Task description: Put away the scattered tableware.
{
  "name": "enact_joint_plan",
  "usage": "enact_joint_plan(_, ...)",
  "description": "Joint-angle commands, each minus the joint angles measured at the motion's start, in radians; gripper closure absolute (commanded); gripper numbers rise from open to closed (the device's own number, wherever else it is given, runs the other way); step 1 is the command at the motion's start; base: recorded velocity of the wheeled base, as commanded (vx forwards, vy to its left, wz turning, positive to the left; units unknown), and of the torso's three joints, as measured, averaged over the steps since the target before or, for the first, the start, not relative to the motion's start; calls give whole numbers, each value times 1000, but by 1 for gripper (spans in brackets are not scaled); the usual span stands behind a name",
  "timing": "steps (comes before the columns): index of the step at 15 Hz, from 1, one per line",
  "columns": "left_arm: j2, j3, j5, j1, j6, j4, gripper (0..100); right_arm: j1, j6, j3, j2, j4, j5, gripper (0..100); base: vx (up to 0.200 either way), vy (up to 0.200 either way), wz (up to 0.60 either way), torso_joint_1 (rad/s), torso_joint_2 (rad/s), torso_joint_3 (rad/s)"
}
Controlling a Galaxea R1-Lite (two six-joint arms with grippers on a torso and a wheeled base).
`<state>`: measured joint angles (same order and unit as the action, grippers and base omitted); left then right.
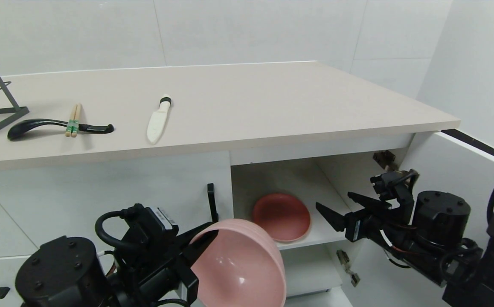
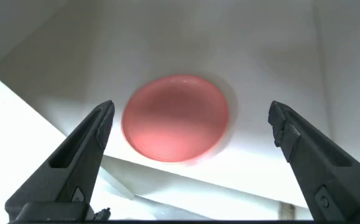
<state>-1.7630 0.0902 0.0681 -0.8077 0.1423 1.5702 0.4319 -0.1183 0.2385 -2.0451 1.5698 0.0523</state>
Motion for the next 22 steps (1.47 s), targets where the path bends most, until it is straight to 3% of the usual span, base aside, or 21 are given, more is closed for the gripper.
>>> enact_joint_plan(1, -26, 37, 1, -25, 6, 1, 100, 2, 0, -16, 33, 1, -8, 0, 0, 0, 0, 0, 0, 0)
enact_joint_plan(4, -95, 86, 4, -62, 59, 1, 100, 19, 0, -93, 79, 1, -16, 0, 0, 0, 0, 0, 0, 0)
enact_joint_plan(6, -151, 163, 13, -77, 122, 1, 100, 19, 0, -146, 174, 1, -16, 0, 0, 0, 0, 0, 0, 0)
enact_joint_plan(7, -173, 192, 32, -85, 137, 1, 100, 19, 2, -151, 189, 1, -16, 0, 0, 0, 0, 0, 0, 0)
enact_joint_plan(8, -225, 260, 87, -108, 151, 1, 100, 19, 3, -150, 207, 1, -16, 0, 0, 0, 0, 0, 0, 0)
enact_joint_plan(11, -322, 339, 208, -159, 151, 1, 100, -1, 26, -146, 209, 1, -16, 0, 0, 0, 0, 0, 0, 0)
enact_joint_plan(14, -388, 401, 302, -163, 151, 1, 100, -10, 28, -143, 210, 1, -16, 0, 0, 0, 0, 0, 0, 0)
enact_joint_plan(15, -417, 450, 375, -163, 151, 1, 100, -18, 28, -142, 210, 1, -17, 0, 0, 0, 0, 0, 0, 0)
enact_joint_plan(17, -466, 497, 453, -166, 149, 1, 100, -30, 28, -137, 210, 1, -16, 0, 0, 0, 0, 0, 0, 0)
enact_joint_plan(22, -540, 615, 539, -157, 148, 1, 100, -25, 28, -137, 223, 1, -16, 0, 0, 0, 0, 0, 0, 0)
